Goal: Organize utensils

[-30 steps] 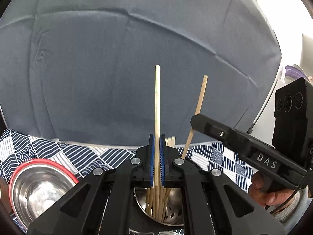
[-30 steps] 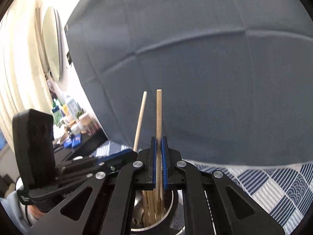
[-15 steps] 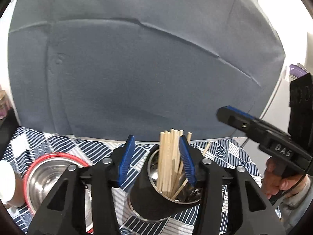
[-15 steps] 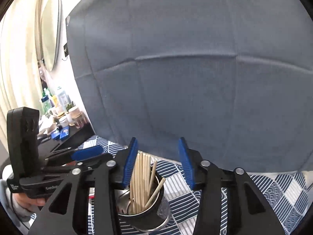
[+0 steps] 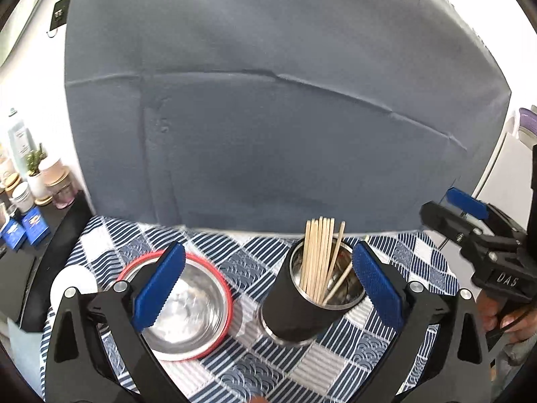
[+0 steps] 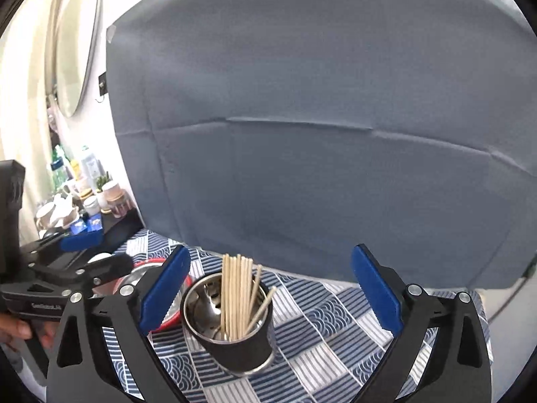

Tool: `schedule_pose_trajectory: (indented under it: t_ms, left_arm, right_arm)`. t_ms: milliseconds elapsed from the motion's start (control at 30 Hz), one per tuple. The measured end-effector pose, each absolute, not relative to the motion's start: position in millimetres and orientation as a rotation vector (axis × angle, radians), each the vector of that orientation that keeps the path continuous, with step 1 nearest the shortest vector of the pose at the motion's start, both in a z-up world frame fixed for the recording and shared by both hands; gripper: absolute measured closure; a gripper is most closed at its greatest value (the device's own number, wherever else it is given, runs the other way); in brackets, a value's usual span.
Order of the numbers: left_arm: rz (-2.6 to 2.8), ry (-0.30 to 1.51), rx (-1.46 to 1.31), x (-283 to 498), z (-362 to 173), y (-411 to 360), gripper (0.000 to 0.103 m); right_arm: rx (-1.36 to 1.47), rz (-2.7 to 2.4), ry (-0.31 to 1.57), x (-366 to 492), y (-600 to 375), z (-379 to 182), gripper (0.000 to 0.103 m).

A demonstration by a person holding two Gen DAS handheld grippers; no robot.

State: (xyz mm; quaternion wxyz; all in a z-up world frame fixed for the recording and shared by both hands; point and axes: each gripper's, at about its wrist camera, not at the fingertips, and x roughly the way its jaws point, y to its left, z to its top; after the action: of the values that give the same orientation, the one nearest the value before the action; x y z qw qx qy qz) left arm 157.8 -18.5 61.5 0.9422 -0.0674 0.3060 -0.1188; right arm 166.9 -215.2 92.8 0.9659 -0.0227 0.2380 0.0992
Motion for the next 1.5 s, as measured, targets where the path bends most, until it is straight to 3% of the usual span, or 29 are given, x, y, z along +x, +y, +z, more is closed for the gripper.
schedule_pose_trajectory:
  t_ms: [467, 867, 1500]
  left_arm:
    - [-0.206, 0.708, -0.069, 92.6, 43.1, -15.6, 0.006]
    - [-0.234, 0.792, -0.067, 58.7, 22.9, -39.3, 0.006]
    - [-0.259, 0.736, -0.041, 4.5, 63.9, -55.5, 0.006]
  right_arm:
    - [0.004, 0.095, 0.504, 85.2, -241.1, 90.5, 0.008]
    - [0.052, 0.043, 0.641, 45.4, -255.9, 59.8, 0.008]
    - [0.008, 0.051, 0.615, -17.1, -238.9, 90.2, 0.008]
